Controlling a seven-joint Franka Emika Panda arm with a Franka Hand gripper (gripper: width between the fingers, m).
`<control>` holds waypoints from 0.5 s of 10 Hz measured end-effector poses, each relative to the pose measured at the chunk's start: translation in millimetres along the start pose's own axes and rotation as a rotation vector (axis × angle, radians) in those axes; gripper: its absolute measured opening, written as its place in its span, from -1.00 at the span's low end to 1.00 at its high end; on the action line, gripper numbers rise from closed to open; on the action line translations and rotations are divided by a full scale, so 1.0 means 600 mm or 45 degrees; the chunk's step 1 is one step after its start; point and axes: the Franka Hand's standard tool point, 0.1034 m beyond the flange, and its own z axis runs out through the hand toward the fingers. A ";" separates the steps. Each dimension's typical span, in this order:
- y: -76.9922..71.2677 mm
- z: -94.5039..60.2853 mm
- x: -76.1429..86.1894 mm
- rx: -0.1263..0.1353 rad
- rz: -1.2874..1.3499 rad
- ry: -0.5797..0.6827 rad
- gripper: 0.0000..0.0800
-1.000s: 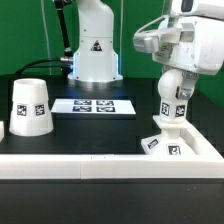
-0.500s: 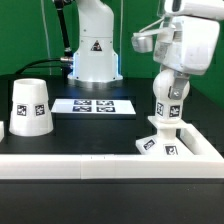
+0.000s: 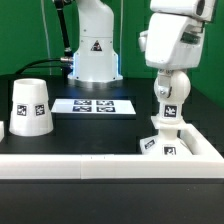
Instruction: Assemble lamp
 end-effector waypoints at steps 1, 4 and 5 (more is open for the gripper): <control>0.000 0.000 0.001 0.007 0.153 0.004 0.44; 0.000 0.000 0.004 0.009 0.405 0.016 0.44; 0.000 0.000 0.004 0.010 0.473 0.016 0.44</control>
Offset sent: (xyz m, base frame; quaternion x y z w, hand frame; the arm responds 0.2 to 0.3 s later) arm 0.0000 0.0000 0.0000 0.0000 0.0000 0.1938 0.9810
